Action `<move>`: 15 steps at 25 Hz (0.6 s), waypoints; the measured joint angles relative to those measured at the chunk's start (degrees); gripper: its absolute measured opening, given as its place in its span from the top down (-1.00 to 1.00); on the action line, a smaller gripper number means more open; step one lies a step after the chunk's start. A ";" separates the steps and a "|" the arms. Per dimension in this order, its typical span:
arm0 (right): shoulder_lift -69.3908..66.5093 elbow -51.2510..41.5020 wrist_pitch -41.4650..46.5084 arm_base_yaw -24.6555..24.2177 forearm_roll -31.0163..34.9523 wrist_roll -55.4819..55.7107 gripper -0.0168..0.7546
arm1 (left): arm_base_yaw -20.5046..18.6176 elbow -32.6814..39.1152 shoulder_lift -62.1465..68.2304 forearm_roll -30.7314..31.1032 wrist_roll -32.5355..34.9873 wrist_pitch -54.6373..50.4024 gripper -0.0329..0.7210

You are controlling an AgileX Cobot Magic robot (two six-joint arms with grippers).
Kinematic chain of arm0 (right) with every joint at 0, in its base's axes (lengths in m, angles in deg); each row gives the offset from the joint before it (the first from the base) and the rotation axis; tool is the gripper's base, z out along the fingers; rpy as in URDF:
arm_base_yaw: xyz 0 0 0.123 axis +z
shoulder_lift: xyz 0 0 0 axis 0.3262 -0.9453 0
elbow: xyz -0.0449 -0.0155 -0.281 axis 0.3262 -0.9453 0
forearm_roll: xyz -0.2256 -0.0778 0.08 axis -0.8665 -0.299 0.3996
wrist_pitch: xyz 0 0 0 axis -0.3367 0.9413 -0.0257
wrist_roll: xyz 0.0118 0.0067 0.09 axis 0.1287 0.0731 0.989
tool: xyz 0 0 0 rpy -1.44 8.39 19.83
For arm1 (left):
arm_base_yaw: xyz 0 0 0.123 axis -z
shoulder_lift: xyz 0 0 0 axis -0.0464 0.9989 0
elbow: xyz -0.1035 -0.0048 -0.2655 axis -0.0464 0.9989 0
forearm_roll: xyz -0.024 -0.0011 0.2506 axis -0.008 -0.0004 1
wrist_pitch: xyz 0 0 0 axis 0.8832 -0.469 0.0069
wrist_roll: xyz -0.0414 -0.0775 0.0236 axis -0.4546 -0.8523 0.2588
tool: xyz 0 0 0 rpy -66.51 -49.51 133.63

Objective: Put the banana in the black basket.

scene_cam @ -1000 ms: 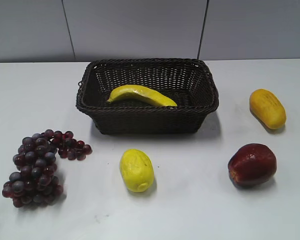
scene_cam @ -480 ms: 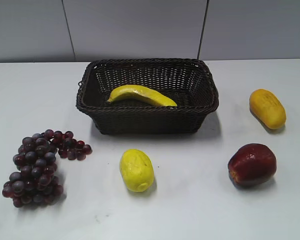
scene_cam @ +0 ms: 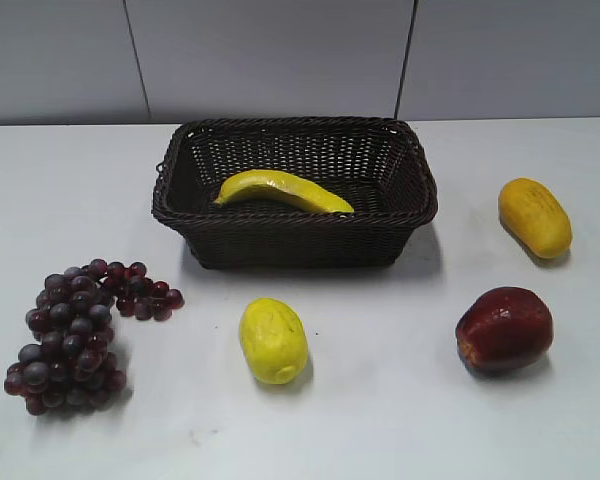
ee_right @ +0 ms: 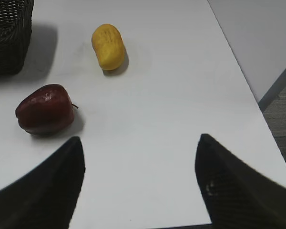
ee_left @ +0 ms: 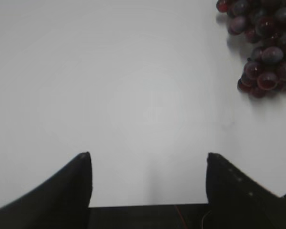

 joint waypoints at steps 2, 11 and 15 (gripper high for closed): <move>0.00 0.00 0.00 0.00 0.00 0.00 -0.48 | 0.00 0.01 -2.56 0.42 0.00 0.00 -0.55; 0.00 0.00 0.00 0.00 0.00 0.00 -0.48 | 0.00 0.01 -16.91 1.98 0.00 -0.05 -0.53; 0.00 0.00 0.00 0.00 0.00 0.00 -0.48 | 0.00 0.01 -22.72 2.11 0.00 -0.05 -0.53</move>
